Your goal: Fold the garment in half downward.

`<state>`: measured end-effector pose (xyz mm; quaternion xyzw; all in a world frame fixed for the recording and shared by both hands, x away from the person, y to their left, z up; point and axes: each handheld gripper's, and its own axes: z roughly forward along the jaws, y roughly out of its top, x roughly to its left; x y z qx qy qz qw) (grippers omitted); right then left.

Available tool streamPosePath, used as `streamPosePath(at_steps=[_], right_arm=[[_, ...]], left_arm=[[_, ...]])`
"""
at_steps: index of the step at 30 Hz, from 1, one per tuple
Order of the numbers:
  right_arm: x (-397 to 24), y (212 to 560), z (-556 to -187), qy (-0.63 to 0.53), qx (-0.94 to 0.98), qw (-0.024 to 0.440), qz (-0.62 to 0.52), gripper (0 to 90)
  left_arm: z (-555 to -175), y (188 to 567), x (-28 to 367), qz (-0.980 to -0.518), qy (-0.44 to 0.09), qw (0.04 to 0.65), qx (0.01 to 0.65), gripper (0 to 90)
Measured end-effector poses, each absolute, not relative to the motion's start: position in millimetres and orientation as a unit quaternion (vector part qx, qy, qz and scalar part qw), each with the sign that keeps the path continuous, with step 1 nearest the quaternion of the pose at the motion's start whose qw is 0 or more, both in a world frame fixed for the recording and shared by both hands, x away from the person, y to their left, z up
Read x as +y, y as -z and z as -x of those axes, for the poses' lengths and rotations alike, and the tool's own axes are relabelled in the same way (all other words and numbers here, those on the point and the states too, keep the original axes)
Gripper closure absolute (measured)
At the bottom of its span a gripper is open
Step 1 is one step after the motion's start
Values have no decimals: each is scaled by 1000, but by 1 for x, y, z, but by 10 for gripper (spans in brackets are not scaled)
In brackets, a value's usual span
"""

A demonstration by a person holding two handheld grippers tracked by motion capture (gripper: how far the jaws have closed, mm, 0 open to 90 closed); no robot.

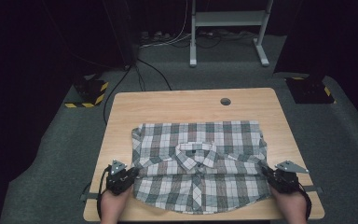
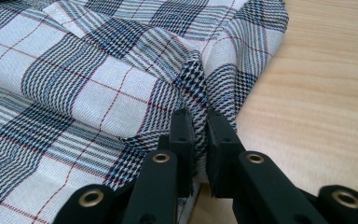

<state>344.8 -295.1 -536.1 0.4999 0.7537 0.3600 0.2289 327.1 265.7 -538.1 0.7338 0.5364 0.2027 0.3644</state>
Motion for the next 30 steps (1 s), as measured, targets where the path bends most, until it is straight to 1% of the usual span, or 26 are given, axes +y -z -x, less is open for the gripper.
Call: streamPosePath(at_steps=[1, 2, 5, 9, 12, 14, 15, 16, 17, 20, 21, 22, 26, 30], right_arm=[[-296, 536, -348, -361, 751, 225, -505, 811], [-297, 536, -353, -367, 744, 218, -515, 806], [-298, 536, -356, -368, 740, 217, -519, 799], [-296, 538, -355, -368, 739, 230, -515, 795], [-294, 538, -351, -364, 741, 240, -511, 789], [-295, 539, -350, -368, 739, 242, -510, 768], [-297, 539, -350, -370, 738, 242, -511, 736], [-297, 539, -350, -370, 738, 242, -511, 736], [-298, 539, -350, -372, 735, 241, -513, 726], [-299, 538, -348, -374, 734, 246, -510, 690], [-297, 536, -347, -376, 734, 247, -509, 663], [-297, 536, -347, -376, 734, 247, -509, 663], [-295, 530, -345, -382, 736, 256, -497, 611], [-295, 522, -343, -393, 732, 264, -490, 581]], left_arm=[[-330, 538, 265, -731, -203, 365, 539, 774], [-334, 539, 266, -721, -193, 372, 551, 768], [-335, 540, 267, -713, -188, 380, 558, 763], [-332, 542, 269, -700, -186, 394, 566, 755], [-331, 541, 269, -706, -187, 389, 562, 733], [-330, 541, 271, -709, -188, 389, 557, 686], [-330, 540, 273, -707, -184, 394, 557, 633], [-330, 540, 273, -707, -184, 394, 557, 604], [-330, 539, 274, -708, -187, 393, 556, 604], [-332, 535, 270, -712, -193, 393, 549, 496], [-332, 533, 268, -715, -199, 392, 544, 457], [-333, 532, 266, -714, -200, 394, 542, 457], [-337, 530, 261, -718, -197, 394, 539, 415], [-341, 528, 257, -726, -197, 393, 529, 394]])
